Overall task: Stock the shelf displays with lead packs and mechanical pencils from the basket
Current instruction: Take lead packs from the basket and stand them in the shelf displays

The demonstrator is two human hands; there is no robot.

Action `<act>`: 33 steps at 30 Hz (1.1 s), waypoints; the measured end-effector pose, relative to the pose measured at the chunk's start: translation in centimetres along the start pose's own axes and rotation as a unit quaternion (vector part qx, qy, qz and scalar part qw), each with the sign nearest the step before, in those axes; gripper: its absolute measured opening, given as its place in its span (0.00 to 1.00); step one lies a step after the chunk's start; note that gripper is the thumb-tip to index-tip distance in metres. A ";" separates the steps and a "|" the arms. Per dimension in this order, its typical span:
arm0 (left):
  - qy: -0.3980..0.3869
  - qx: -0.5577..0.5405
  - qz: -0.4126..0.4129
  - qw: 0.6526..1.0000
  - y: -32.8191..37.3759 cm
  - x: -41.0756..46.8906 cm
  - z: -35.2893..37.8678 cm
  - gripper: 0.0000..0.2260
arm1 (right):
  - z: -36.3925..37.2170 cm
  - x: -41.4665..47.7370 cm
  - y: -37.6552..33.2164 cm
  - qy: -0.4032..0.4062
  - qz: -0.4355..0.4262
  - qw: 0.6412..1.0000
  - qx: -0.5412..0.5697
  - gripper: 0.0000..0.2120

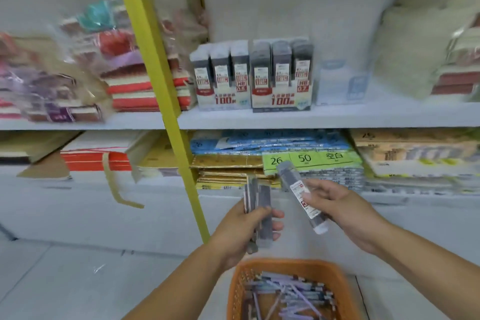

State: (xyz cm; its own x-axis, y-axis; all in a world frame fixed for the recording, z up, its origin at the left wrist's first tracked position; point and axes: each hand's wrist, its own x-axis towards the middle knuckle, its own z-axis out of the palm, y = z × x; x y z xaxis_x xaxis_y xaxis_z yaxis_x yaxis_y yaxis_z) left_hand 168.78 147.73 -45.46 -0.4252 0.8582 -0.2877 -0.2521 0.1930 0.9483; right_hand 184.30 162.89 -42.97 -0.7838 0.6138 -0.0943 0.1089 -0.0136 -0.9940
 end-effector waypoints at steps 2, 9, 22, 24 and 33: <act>0.013 -0.012 0.046 0.999 2.2 -0.1 0.3 0.15 | 0.3 0.0 -2.2 -0.009 -0.023 1.000 -0.002 0.11; 0.058 -0.113 0.107 0.986 6.2 0.5 1.2 0.13 | 2.9 0.7 -5.9 -0.044 -0.037 0.998 -0.001 0.10; 0.122 -0.165 0.149 0.967 9.2 1.1 0.6 0.14 | 1.9 2.1 -7.8 -0.041 -0.030 0.997 0.063 0.10; 0.116 -0.169 0.154 0.967 9.5 1.0 0.7 0.15 | 2.0 2.0 -7.7 -0.017 -0.037 0.996 0.074 0.11; 0.142 -0.190 0.165 0.957 11.2 0.5 0.2 0.16 | 0.5 1.5 -11.9 0.116 -0.175 0.977 0.029 0.08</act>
State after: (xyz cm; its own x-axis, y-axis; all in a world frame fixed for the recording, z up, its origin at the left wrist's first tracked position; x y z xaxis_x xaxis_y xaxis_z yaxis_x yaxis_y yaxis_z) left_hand 165.93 150.46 -34.91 -0.7418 0.6681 -0.0577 -0.3382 -0.2985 0.8925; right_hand 181.49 163.61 -31.32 -0.6068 0.7508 0.2609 -0.1810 0.1891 -0.9651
